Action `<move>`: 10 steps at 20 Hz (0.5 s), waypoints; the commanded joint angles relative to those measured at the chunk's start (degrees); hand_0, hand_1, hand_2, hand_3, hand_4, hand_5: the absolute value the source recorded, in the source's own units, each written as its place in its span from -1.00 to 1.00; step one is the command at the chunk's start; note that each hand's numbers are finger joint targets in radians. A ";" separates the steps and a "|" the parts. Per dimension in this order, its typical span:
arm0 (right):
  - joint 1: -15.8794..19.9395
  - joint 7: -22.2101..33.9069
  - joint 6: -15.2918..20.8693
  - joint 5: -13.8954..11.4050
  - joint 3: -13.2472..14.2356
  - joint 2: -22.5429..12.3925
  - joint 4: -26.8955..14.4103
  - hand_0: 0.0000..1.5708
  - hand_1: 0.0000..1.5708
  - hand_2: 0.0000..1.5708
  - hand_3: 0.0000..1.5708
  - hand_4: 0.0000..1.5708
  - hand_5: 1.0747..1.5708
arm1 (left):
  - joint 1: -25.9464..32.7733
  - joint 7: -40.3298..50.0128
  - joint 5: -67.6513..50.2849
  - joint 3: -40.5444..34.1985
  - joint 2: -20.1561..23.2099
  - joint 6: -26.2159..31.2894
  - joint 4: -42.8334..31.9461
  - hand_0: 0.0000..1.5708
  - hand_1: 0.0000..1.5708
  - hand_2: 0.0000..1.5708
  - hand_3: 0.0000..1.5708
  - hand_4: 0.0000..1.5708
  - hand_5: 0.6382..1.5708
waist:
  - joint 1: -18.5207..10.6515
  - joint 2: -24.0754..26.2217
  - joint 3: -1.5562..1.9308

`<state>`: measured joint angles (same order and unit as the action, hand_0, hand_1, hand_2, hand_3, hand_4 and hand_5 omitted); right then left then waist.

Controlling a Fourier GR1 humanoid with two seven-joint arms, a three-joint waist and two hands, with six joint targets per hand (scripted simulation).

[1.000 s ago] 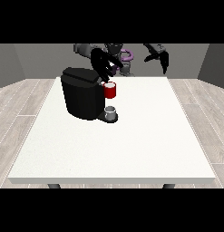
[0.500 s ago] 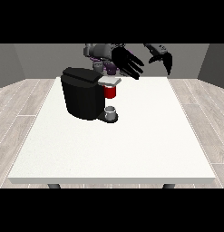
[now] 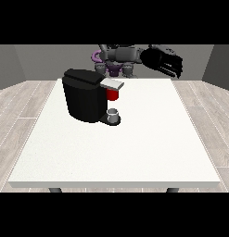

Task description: Insert the coffee pod into the coffee machine and close the lid

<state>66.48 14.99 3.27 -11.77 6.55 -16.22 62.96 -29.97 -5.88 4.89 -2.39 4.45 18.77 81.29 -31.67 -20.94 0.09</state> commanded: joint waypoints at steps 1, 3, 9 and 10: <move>4.49 -1.24 0.38 0.55 0.27 1.48 -2.54 -1.00 -1.00 -1.00 -1.00 -0.87 1.00 | 0.45 -2.07 0.12 -0.96 0.49 -0.51 -0.99 -1.00 -1.00 -1.00 -1.00 -0.60 1.00 | 1.09 -0.92 -0.13; 2.68 -5.23 -0.82 1.36 0.45 1.93 -4.61 -1.00 -1.00 -1.00 -1.00 -1.00 1.00 | 0.47 1.69 -0.10 -0.40 0.28 -0.58 1.07 -1.00 -1.00 -1.00 -1.00 -0.62 1.00 | 1.85 -0.02 -0.10; -2.76 -11.17 -0.30 1.74 -3.13 9.20 -3.64 -1.00 -1.00 -1.00 -1.00 -1.00 1.00 | 5.33 0.56 -2.62 -2.90 2.25 1.44 0.35 -1.00 -1.00 -1.00 -1.00 -0.57 1.00 | 5.26 5.64 -0.09; -1.85 -12.26 -1.75 1.51 -4.85 9.92 -1.93 -1.00 -1.00 -1.00 -1.00 -0.78 1.00 | 5.23 -2.09 -0.60 -3.27 1.57 -1.19 -2.48 -1.00 -1.00 -1.00 -1.00 -0.59 1.00 | 9.06 4.30 -0.11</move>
<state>66.20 6.49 2.81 -10.58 4.06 -9.48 60.22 -26.34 -6.92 3.73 -4.81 5.80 18.66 80.32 -26.55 -18.25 0.00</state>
